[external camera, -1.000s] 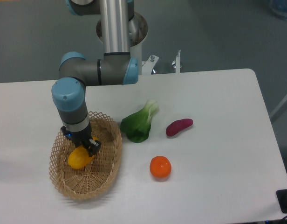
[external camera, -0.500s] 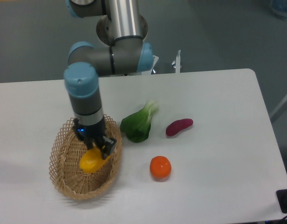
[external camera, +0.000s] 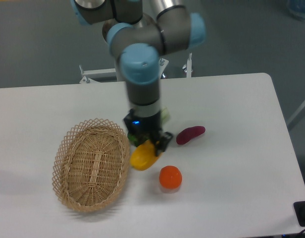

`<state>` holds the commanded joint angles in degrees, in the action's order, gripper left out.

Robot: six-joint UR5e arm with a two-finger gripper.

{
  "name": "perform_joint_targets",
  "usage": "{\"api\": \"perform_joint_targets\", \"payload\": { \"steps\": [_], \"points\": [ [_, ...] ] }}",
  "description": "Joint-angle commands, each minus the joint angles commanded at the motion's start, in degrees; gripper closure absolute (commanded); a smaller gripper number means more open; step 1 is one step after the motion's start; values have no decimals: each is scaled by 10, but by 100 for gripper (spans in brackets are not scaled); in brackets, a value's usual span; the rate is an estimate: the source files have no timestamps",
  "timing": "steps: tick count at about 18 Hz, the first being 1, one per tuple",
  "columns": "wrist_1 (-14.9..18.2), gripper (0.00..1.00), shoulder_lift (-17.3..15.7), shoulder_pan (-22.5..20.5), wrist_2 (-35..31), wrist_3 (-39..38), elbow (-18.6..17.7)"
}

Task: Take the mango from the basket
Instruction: 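Lift the mango up out of the basket, then carry the held mango away from the basket toward the red eggplant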

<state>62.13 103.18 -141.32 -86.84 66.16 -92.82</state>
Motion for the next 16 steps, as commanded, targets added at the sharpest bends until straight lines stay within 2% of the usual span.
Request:
{"api": "perform_joint_targets", "payload": {
  "steps": [3,9,16],
  "points": [
    [10,44,0,-43,6,65,9],
    [22,44,-1,-93,12,140,5],
    [33,44,-5,-121,18,181,4]
  ]
}}
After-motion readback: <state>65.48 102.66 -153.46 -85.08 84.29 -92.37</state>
